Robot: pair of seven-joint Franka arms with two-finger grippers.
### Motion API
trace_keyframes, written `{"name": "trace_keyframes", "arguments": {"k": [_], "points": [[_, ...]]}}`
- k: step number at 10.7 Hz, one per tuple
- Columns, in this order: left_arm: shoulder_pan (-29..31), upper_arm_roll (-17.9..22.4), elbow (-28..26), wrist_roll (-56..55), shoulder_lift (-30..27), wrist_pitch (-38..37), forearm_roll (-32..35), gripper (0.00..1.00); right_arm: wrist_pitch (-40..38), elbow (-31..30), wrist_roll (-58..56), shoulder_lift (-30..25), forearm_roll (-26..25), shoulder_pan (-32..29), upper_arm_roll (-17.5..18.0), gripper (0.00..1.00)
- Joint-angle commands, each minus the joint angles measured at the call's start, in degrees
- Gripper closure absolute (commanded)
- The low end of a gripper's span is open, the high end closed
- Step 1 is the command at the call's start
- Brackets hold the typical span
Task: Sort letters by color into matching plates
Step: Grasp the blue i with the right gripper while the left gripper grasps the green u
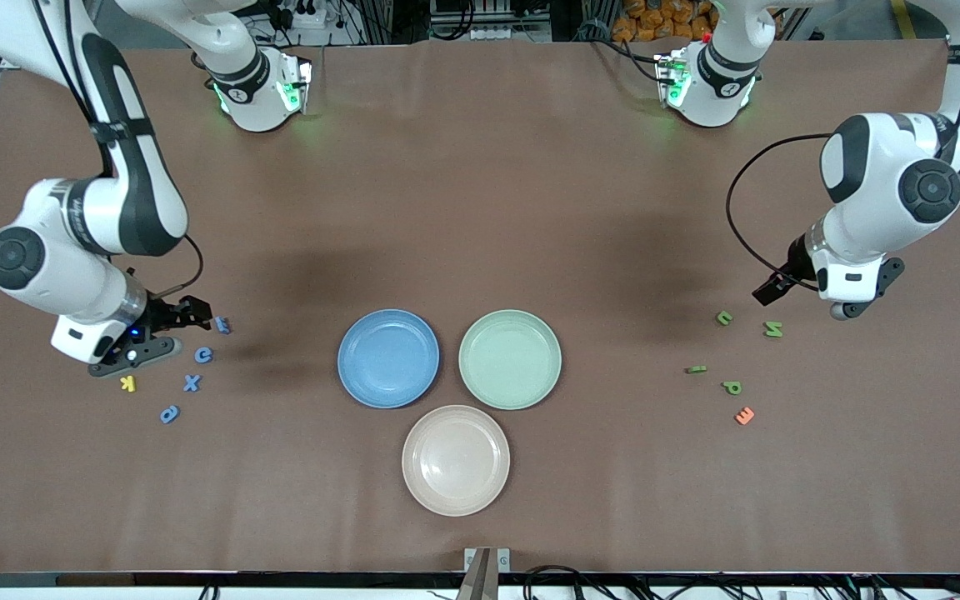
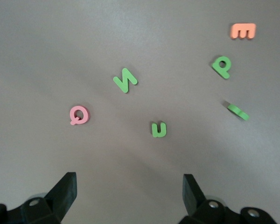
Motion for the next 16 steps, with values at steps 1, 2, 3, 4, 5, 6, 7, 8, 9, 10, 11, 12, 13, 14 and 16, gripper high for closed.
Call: {"name": "trace_keyframes", "arguments": {"k": [1, 2, 3, 4, 5, 6, 7, 8, 9, 10, 11, 12, 13, 14, 16], "points": [[-1.20, 0.73, -0.54, -6.40, 4.40, 5.94, -0.70, 0.00, 9.66, -4.53, -4.13, 2.69, 0.22, -3.08, 3.04, 0.00], [-1.29, 0.73, -0.80, -8.59, 6.51, 8.66, -0.79, 0.00, 10.90, -5.41, -4.22, 3.40, 0.22, -3.18, 3.40, 0.00], [-1.29, 0.73, -0.89, -10.96, 8.53, 11.47, -0.79, 0.00, 13.53, -7.16, -4.22, 3.75, 0.22, -3.44, 3.49, 0.00], [-1.29, 0.73, -0.89, -12.81, 10.29, 13.50, -0.79, 0.00, 15.90, -9.00, -4.39, 4.02, 0.14, -4.22, 4.10, 0.00], [-1.29, 0.73, -0.98, -14.83, 11.44, 15.61, -0.79, 0.00, 17.67, -10.33, -4.57, 4.37, 0.14, -5.02, 4.71, 0.00], [-1.38, 0.73, -0.98, -16.51, 12.23, 16.93, -0.79, 0.00, 19.16, -11.73, -4.66, 4.37, 0.14, -5.55, 5.07, 0.00], [-1.29, 0.73, -0.98, -16.70, 13.02, 18.08, -0.79, 0.00, 20.40, -13.23, -4.83, 4.37, 0.05, -5.81, 5.16, 0.00], [-1.38, 0.64, -0.98, -16.70, 13.99, 19.31, -0.79, 0.00, 21.54, -14.11, -5.01, 4.37, 0.05, -5.81, 5.25, 0.00], [-1.55, 0.64, -1.06, -16.70, 15.22, 21.15, -0.88, 0.00, 22.77, -14.99, -5.01, 4.37, 0.05, -5.81, 5.25, 0.00], [-2.25, 0.64, -1.24, -16.79, 16.01, 22.04, -0.97, 0.00, 23.39, -15.70, -5.01, 4.37, 0.05, -5.81, 5.25, 0.00], [-2.34, 0.64, -1.24, -16.01, 16.72, 22.83, -0.88, 0.00, 23.48, -16.14, -5.01, 4.37, 0.05, -5.81, 5.25, 0.00], [-2.26, 0.64, -1.50, -14.43, 17.33, 23.44, -0.71, 0.00, 24.44, -16.75, -5.01, 4.46, 0.05, -5.81, 5.25, 0.02], [-2.26, 0.64, -1.68, -11.46, 17.60, 23.71, -0.70, 0.00, 25.32, -17.54, -5.01, 4.46, -0.04, -5.81, 5.25, 0.06], [-2.26, 0.64, -1.85, -10.64, 17.60, 23.80, -0.70, 0.00, 25.77, -17.90, -5.01, 4.63, -0.04, -5.81, 5.25, 0.12], [-2.17, 0.64, -2.12, -10.55, 18.21, 24.59, -0.70, 0.00, 25.86, -18.25, -5.36, 4.90, -0.39, -5.73, 5.25, 0.37]]}}
